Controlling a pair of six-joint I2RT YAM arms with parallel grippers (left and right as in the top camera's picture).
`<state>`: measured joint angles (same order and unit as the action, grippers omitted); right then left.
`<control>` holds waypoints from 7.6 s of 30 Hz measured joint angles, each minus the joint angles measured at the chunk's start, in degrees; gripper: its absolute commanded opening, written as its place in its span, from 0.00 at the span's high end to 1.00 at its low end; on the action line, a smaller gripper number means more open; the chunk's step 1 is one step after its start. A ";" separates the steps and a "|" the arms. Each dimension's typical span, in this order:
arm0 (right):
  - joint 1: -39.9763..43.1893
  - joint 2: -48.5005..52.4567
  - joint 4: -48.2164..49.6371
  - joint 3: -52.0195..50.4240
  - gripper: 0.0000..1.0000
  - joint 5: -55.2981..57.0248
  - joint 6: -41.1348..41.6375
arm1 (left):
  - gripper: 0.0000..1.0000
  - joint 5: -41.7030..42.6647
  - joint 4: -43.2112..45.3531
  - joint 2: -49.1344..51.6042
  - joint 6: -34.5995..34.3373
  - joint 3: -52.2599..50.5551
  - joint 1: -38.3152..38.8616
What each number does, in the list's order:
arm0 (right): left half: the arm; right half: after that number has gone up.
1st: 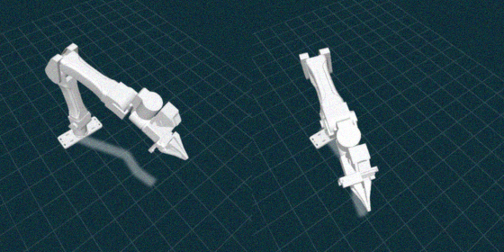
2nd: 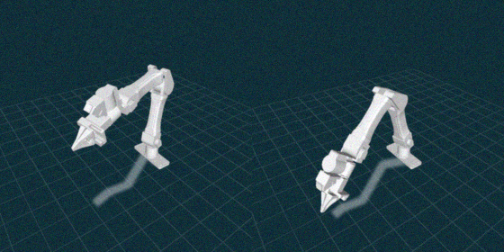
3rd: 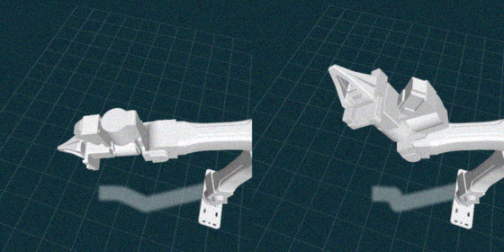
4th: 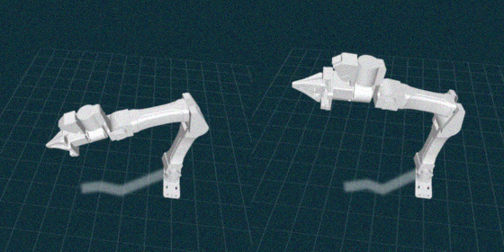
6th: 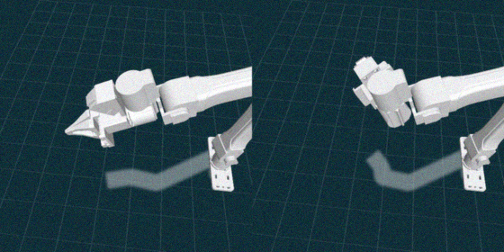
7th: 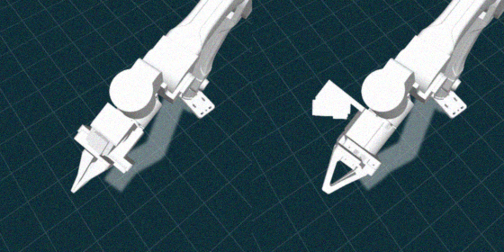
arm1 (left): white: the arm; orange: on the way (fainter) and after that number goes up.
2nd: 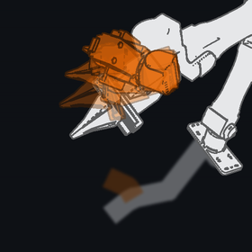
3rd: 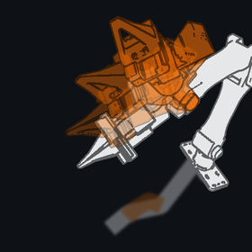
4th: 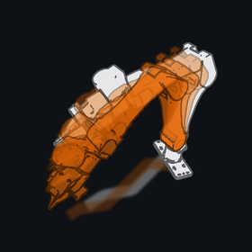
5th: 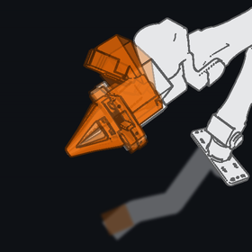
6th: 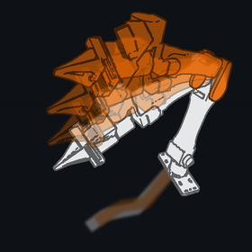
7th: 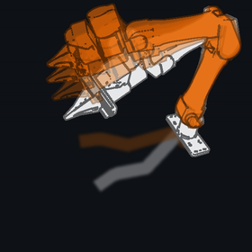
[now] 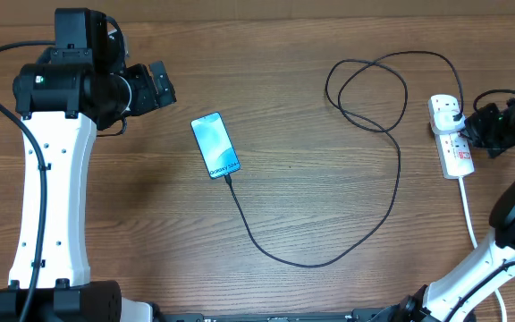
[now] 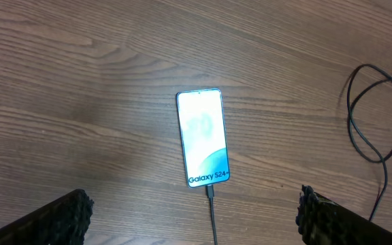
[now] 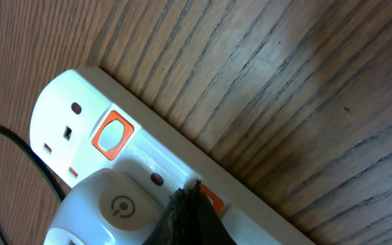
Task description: Plug charger to phone and switch on socket
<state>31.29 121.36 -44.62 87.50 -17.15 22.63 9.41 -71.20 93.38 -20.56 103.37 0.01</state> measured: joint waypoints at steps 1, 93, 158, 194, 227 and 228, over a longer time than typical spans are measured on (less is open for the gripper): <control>-0.07 -0.02 0.02 0.00 0.96 0.15 0.00 | 0.00 0.00 0.00 0.00 0.00 0.00 0.00; -8.48 -33.83 -10.78 3.56 0.96 -5.70 -7.74 | 0.00 0.00 0.00 0.00 0.02 0.00 0.00; -33.29 -68.81 -4.74 -23.02 0.00 15.41 -13.70 | 0.00 0.00 -0.02 0.00 0.00 0.00 0.00; -32.79 -116.19 46.31 -82.05 0.00 14.16 -5.07 | 0.00 0.02 -0.02 0.00 0.00 0.00 0.00; -32.79 -120.72 39.47 -86.44 0.00 16.33 -4.87 | 0.00 0.02 -0.04 0.00 0.00 0.00 0.00; -32.79 -120.72 39.45 -86.44 0.00 16.33 -4.85 | 0.00 0.00 -0.04 0.00 0.00 0.00 0.00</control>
<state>-1.50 0.64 -5.17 1.06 -0.82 17.78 9.41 -71.24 93.38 -20.56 103.37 0.01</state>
